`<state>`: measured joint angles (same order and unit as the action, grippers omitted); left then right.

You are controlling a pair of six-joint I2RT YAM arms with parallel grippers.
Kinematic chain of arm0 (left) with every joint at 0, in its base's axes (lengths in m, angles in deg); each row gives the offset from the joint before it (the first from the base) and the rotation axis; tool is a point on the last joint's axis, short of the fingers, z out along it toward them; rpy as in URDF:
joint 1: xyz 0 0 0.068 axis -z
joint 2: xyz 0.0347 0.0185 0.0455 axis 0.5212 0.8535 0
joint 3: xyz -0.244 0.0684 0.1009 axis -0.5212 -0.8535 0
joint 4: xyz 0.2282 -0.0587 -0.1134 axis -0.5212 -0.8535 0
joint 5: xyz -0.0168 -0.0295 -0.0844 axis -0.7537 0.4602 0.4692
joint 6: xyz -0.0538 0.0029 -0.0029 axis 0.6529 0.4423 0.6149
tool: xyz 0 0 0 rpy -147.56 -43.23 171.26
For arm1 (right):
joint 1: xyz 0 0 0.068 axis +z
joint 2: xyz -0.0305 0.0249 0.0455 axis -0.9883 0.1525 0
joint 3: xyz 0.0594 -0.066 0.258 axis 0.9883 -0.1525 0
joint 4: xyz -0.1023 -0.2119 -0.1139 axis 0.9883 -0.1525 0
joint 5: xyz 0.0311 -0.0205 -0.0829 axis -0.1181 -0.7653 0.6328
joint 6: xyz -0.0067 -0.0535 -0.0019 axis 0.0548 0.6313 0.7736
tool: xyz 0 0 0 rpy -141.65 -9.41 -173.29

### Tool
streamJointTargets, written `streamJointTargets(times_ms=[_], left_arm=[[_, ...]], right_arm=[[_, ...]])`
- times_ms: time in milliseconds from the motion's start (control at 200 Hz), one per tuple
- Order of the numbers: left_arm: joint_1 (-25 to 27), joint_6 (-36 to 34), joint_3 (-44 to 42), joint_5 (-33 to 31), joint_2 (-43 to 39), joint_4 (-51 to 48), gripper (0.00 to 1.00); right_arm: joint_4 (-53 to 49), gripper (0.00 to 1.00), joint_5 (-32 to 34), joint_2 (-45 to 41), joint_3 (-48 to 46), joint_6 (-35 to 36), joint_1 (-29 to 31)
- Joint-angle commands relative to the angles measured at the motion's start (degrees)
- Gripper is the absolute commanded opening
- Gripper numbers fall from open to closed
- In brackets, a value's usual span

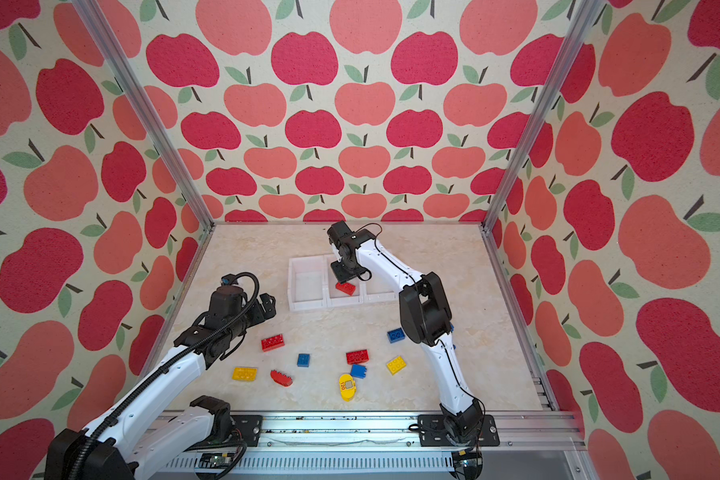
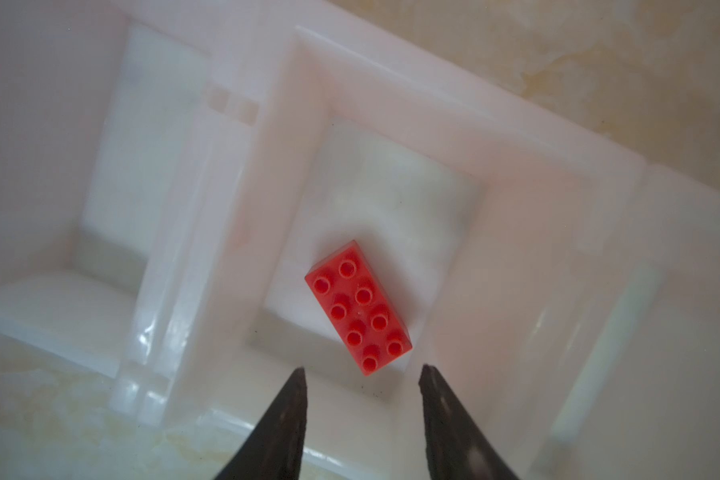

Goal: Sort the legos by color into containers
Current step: 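Move the right gripper over the tall blue brick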

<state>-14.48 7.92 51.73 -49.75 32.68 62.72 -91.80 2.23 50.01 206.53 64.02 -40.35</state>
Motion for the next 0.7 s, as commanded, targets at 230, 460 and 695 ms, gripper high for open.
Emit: streamJointTargets(times_ms=[230, 460, 695], left_arm=[[1.6, 0.3, 1.6, -1.4, 2.2, 0.8, 0.99], [1.8, -0.2, 2.1, -0.9, 3.2, 1.4, 0.99], [1.9, -0.8, 2.5, -0.3, 4.5, 2.0, 0.99]], right_arm=[[-1.5, 0.5, 0.3, -17.2, -13.7, -2.9, -4.1], [0.1, 0.55, -1.0, -29.5, -29.7, -5.9, -11.6], [0.6, 0.61, -2.8, -37.7, -42.4, -12.5, -22.4]])
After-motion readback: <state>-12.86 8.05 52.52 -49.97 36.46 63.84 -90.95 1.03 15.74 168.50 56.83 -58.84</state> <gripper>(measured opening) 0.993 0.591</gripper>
